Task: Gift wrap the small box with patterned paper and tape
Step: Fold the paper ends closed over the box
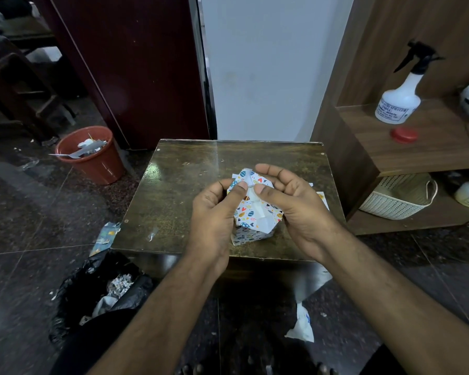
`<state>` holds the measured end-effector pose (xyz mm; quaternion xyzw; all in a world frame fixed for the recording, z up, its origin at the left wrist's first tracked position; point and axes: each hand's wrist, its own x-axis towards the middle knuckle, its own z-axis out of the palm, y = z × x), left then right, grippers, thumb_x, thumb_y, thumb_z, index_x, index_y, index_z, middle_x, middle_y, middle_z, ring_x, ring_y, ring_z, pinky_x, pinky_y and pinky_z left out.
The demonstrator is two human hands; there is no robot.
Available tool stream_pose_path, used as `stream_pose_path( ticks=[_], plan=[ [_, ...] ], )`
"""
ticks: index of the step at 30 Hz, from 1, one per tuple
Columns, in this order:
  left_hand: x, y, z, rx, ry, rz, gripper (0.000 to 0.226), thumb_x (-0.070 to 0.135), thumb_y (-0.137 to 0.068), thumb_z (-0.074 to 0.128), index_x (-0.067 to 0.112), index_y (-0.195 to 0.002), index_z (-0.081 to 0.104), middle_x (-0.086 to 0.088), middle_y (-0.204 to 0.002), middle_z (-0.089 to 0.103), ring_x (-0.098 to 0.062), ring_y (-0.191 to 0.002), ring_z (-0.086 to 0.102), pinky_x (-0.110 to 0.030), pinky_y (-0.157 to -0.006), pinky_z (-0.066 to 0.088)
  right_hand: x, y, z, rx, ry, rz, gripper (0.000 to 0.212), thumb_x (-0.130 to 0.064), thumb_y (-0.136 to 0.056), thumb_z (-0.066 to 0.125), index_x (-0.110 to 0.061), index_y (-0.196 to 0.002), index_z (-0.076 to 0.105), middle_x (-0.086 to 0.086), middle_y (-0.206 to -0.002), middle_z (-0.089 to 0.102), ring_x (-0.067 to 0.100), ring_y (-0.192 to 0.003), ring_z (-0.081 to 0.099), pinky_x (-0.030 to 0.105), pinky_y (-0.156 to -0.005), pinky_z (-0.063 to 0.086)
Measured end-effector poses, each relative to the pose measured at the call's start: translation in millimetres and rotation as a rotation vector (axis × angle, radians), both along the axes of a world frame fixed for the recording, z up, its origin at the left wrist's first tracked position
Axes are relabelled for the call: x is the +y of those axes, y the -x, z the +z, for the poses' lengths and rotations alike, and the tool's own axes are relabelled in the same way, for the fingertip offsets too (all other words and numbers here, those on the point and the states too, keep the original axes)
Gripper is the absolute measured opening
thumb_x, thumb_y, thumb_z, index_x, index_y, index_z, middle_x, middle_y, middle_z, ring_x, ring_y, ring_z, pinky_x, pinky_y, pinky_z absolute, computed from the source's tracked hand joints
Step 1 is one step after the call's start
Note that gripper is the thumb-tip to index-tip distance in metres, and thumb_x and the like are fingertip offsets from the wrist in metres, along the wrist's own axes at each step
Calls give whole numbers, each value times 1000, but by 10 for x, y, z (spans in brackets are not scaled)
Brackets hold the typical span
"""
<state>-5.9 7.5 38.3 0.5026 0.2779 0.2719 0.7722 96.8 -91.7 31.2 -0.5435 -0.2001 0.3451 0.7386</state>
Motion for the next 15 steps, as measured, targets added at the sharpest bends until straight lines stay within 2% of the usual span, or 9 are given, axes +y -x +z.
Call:
stream_pose_path(
  ticks=[9,15],
  plan=[
    [100,25,13,-51,28,-55,16,-1,-93,68,1,-107,73,-15,-97,77,-17,-75,73,-27,-62,58,1,-14,5,48,-39,-7,28,2,-91,68,-10,-117,73,10,-110,77,19,-95,74,30,-80,60],
    [231,53,-3,-6,-42,-180,15,4,-91,70,8,-103,78,-13,-97,78,-18,-83,74,-26,-71,58,-18,-19,2,-26,-32,10,19,0,-92,70,-14,-104,74,5,-99,76,15,-89,70,27,-79,57]
  ],
)
